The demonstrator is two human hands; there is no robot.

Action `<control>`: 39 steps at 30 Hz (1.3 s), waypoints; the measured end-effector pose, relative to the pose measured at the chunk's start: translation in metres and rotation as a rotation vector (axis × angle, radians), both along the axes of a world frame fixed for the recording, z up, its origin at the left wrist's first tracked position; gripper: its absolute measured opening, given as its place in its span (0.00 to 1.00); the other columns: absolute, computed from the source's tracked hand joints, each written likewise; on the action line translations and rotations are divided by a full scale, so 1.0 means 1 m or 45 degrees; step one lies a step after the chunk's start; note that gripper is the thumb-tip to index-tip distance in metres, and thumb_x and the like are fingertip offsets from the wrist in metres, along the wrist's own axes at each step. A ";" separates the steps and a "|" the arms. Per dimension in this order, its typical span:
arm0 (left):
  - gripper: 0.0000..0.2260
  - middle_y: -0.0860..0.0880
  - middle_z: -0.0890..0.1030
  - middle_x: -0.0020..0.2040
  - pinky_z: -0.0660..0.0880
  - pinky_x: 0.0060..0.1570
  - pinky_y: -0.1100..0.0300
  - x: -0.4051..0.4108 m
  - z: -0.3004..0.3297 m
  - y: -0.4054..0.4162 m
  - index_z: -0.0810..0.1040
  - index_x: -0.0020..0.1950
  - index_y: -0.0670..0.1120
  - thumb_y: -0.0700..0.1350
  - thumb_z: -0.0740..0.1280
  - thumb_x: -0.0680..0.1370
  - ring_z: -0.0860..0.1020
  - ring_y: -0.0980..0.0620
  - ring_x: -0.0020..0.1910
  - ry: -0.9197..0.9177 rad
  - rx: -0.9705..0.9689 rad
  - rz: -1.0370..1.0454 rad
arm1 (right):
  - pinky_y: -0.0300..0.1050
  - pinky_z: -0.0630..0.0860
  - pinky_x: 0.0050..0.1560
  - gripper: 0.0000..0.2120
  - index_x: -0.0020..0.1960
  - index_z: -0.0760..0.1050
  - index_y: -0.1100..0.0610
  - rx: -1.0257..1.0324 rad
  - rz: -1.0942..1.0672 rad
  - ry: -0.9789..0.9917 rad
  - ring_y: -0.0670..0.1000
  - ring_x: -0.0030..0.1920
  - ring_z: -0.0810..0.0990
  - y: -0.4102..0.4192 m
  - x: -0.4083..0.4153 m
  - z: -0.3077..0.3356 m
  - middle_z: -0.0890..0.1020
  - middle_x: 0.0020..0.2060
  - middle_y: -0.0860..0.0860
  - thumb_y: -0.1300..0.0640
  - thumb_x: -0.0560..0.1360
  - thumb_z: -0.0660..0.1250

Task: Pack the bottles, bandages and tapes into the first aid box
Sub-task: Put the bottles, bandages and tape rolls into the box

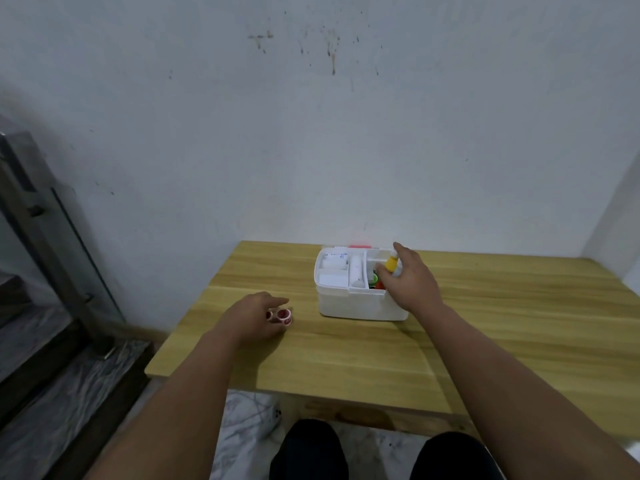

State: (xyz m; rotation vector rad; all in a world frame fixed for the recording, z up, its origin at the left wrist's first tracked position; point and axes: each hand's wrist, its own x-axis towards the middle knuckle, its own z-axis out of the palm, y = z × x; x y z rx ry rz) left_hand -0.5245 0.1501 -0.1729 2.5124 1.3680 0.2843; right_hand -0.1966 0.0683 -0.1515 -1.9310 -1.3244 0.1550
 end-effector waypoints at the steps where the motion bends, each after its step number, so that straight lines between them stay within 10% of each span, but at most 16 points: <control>1: 0.24 0.54 0.80 0.62 0.76 0.56 0.56 0.001 0.000 0.000 0.78 0.71 0.56 0.56 0.75 0.74 0.79 0.53 0.57 -0.019 0.002 -0.006 | 0.52 0.70 0.67 0.35 0.80 0.61 0.50 0.003 -0.002 0.001 0.54 0.75 0.68 0.000 0.000 0.000 0.67 0.77 0.51 0.40 0.78 0.65; 17: 0.14 0.52 0.85 0.54 0.79 0.53 0.55 0.017 0.009 0.002 0.86 0.60 0.51 0.49 0.76 0.75 0.81 0.52 0.52 -0.110 -0.085 0.122 | 0.52 0.71 0.66 0.35 0.80 0.61 0.50 0.021 -0.004 0.017 0.53 0.74 0.69 0.002 0.002 -0.003 0.67 0.77 0.50 0.39 0.78 0.64; 23: 0.04 0.54 0.86 0.41 0.81 0.46 0.54 0.049 0.060 0.009 0.88 0.47 0.50 0.49 0.76 0.75 0.82 0.59 0.39 -0.575 0.051 0.074 | 0.52 0.71 0.66 0.35 0.80 0.61 0.50 0.023 -0.008 0.007 0.53 0.74 0.69 0.003 0.003 -0.004 0.67 0.76 0.50 0.39 0.78 0.64; 28: 0.13 0.48 0.86 0.43 0.84 0.43 0.54 0.103 0.096 0.007 0.86 0.57 0.45 0.45 0.79 0.73 0.83 0.51 0.32 -0.805 -0.063 0.136 | 0.53 0.71 0.66 0.35 0.80 0.61 0.50 0.025 -0.006 -0.002 0.53 0.74 0.69 0.004 0.003 -0.005 0.68 0.76 0.50 0.38 0.78 0.64; 39: 0.08 0.46 0.86 0.41 0.83 0.43 0.53 0.150 0.083 0.011 0.85 0.49 0.42 0.45 0.74 0.74 0.84 0.47 0.41 -0.046 0.009 0.138 | 0.52 0.72 0.65 0.35 0.80 0.61 0.50 0.024 0.001 0.000 0.53 0.73 0.69 0.003 0.004 -0.004 0.67 0.76 0.49 0.38 0.78 0.64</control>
